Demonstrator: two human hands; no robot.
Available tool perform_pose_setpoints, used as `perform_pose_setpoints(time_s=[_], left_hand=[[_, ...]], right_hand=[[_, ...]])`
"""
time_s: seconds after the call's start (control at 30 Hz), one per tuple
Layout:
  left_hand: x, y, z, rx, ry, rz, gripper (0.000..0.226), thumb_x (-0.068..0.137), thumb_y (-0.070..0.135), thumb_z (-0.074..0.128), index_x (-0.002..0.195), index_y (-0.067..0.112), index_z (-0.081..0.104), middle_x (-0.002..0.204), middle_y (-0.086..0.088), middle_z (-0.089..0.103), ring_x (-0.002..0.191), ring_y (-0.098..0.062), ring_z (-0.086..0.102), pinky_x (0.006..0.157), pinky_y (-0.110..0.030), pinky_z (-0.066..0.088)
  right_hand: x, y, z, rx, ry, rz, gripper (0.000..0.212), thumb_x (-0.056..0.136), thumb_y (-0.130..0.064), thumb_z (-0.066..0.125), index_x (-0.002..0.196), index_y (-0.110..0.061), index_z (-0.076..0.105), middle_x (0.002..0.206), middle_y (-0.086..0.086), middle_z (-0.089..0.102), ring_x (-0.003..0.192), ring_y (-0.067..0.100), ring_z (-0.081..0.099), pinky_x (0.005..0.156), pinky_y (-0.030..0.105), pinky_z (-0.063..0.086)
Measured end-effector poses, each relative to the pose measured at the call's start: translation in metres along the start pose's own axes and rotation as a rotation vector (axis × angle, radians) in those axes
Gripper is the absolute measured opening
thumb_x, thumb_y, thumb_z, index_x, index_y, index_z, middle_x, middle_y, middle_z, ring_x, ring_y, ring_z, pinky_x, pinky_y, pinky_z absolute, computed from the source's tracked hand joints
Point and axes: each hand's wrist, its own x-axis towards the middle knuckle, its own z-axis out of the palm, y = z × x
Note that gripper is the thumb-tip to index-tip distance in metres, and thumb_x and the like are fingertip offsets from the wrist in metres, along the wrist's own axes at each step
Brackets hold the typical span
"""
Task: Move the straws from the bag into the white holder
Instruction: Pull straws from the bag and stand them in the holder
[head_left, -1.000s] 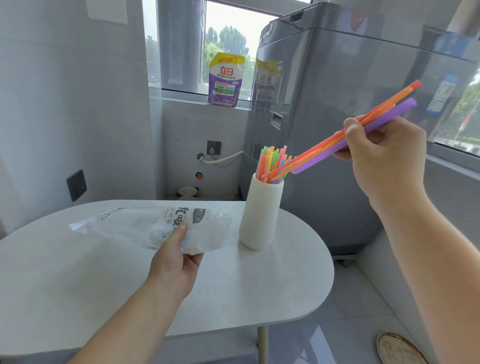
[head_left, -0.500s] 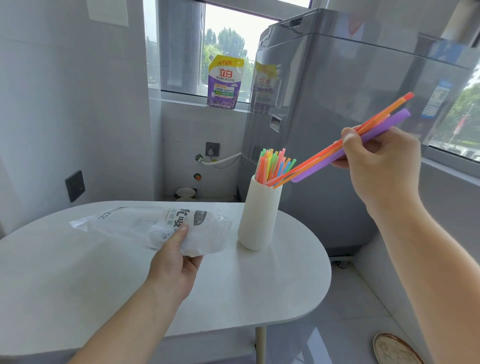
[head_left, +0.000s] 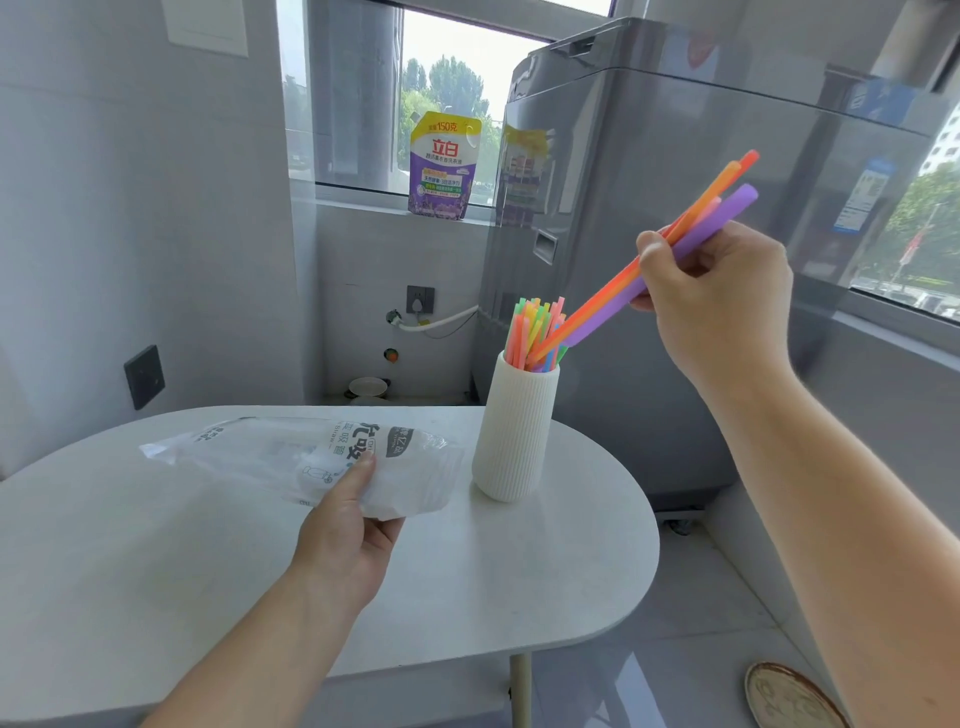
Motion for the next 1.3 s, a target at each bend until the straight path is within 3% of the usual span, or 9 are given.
perform_pose_setpoints(time_s=[0.33,0.6,0.83,1.03,1.3], left_hand=[[0.001,0.000,-0.001,0.000,0.022,-0.003,0.037,0.092,0.011,0.073,0.128,0.014,0.068,0.106,-0.001,0.081,0.090,-0.015,0.079,0.058,-0.029,0.063],[0.000,0.001,-0.002,0.003,0.022,0.000,0.040,0.092,0.010,0.073,0.131,0.014,0.067,0.110,-0.002,0.081,0.092,-0.016,0.079,0.058,-0.029,0.063],[0.000,0.001,-0.002,0.002,0.021,0.001,0.039,0.091,0.010,0.073,0.129,0.014,0.067,0.107,-0.001,0.081,0.089,-0.016,0.079,0.057,-0.028,0.062],[-0.001,0.002,-0.002,0.000,0.018,-0.001,0.040,0.091,0.010,0.073,0.130,0.014,0.067,0.111,-0.003,0.081,0.092,-0.017,0.079,0.059,-0.029,0.063],[-0.001,0.003,-0.004,-0.007,0.016,-0.010,0.038,0.091,0.009,0.073,0.129,0.014,0.067,0.107,-0.002,0.081,0.090,-0.017,0.079,0.058,-0.029,0.063]], right_hand=[[0.015,-0.007,0.022,-0.056,-0.078,-0.007,0.026,0.094,-0.028,0.063,0.081,-0.005,0.069,0.077,0.013,0.074,0.076,0.032,0.074,0.076,0.046,0.060],[0.033,-0.010,0.025,-0.126,-0.126,-0.008,0.026,0.094,-0.026,0.064,0.085,-0.002,0.071,0.078,0.008,0.076,0.065,0.021,0.076,0.072,0.041,0.063],[0.049,-0.012,0.036,-0.171,-0.157,0.003,0.030,0.094,-0.025,0.064,0.090,0.004,0.070,0.085,0.015,0.076,0.068,0.029,0.076,0.070,0.045,0.064],[0.049,-0.008,0.046,-0.170,-0.219,0.053,0.028,0.095,-0.026,0.065,0.090,0.001,0.070,0.075,0.003,0.074,0.060,0.024,0.075,0.064,0.043,0.065],[0.048,-0.004,0.062,-0.197,-0.250,0.059,0.030,0.096,-0.028,0.066,0.091,0.001,0.069,0.087,0.014,0.076,0.070,0.030,0.076,0.072,0.044,0.064]])
